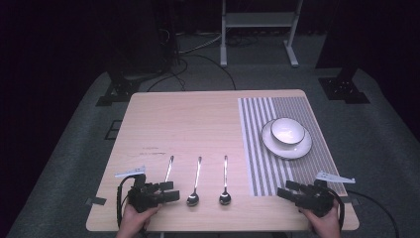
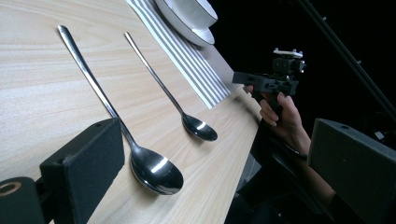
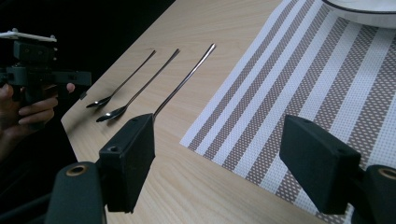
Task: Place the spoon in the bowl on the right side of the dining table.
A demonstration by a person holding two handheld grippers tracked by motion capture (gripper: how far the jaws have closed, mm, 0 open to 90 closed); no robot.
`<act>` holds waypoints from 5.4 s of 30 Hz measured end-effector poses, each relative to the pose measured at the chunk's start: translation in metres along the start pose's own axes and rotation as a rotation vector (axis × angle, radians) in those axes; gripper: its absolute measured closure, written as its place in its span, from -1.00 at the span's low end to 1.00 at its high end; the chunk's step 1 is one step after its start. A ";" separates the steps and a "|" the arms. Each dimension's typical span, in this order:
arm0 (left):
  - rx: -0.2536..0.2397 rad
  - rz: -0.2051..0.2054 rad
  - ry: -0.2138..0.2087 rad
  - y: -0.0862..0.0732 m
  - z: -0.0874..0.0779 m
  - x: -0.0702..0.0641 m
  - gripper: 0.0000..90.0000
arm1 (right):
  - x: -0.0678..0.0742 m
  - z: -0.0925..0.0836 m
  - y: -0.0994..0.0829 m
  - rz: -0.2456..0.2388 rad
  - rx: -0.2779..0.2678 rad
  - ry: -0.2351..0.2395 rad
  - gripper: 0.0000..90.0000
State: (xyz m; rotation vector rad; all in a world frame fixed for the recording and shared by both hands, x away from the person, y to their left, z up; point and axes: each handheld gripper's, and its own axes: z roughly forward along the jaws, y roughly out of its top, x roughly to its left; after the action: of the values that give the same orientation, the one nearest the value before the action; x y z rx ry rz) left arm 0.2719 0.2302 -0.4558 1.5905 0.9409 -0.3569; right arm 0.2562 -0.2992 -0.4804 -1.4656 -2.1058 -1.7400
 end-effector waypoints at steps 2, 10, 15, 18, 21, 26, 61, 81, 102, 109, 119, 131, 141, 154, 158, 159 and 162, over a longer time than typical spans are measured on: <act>-0.001 -0.003 -0.002 0.000 0.000 0.000 -0.94 | 0.000 0.001 0.001 0.002 0.002 0.001 -0.44; 0.005 -0.002 -0.010 -0.001 0.003 -0.001 -0.94 | 0.004 0.013 0.012 -0.013 0.031 0.019 -0.44; 0.013 -0.001 -0.015 -0.001 0.006 -0.002 -0.94 | 0.010 0.023 0.019 -0.030 0.049 0.032 -0.44; 0.015 0.000 -0.020 -0.001 0.007 -0.003 -0.94 | 0.014 0.028 0.024 -0.043 0.058 0.039 -0.44; 0.019 -0.001 -0.024 -0.001 0.009 -0.003 -0.94 | 0.017 0.032 0.027 -0.052 0.066 0.043 -0.44; 0.023 0.002 -0.029 -0.002 0.010 -0.004 -0.94 | 0.021 0.038 0.033 -0.064 0.074 0.050 -0.44; 0.078 -0.013 -0.068 -0.005 0.027 -0.007 -0.94 | 0.044 0.088 0.059 -0.123 0.150 0.100 -0.44; 0.175 -0.034 -0.080 -0.014 0.050 -0.005 -0.93 | 0.053 0.114 0.066 -0.144 0.193 0.121 -0.44; 0.256 -0.093 -0.041 -0.022 0.062 0.001 -0.90 | 0.068 0.140 0.070 -0.171 0.234 0.156 -0.44; 0.249 -0.098 -0.041 -0.022 0.061 0.002 -0.90 | 0.071 0.154 0.070 -0.173 0.266 0.161 -0.43; 0.248 -0.111 -0.042 -0.023 0.062 0.003 -0.90 | 0.073 0.171 0.070 -0.156 0.298 0.174 -0.42; 0.249 -0.113 -0.051 -0.023 0.062 0.004 -0.89 | 0.071 0.189 0.075 -0.127 0.322 0.186 -0.42; 0.245 -0.120 -0.053 -0.023 0.061 0.004 -0.89 | 0.074 0.206 0.079 -0.117 0.336 0.200 -0.41; 0.240 -0.128 -0.053 -0.023 0.059 0.005 -0.89 | 0.076 0.217 0.079 -0.115 0.355 0.165 0.37; 0.240 -0.130 -0.053 -0.024 0.059 0.005 -0.89 | 0.074 0.216 0.079 -0.099 0.354 0.169 0.63; 0.240 -0.130 -0.053 -0.023 0.059 0.005 -0.89 | 0.073 0.215 0.079 -0.084 0.347 0.186 0.70; 0.237 -0.130 -0.053 -0.024 0.059 0.005 -0.89 | 0.072 0.215 0.081 -0.053 0.339 0.220 0.77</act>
State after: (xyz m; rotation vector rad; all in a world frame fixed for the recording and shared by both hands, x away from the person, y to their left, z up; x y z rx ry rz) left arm 0.2735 0.1768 -0.4904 1.7290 0.9923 -0.6174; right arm 0.3779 -0.0927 -0.4595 -1.0868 -2.2005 -1.3931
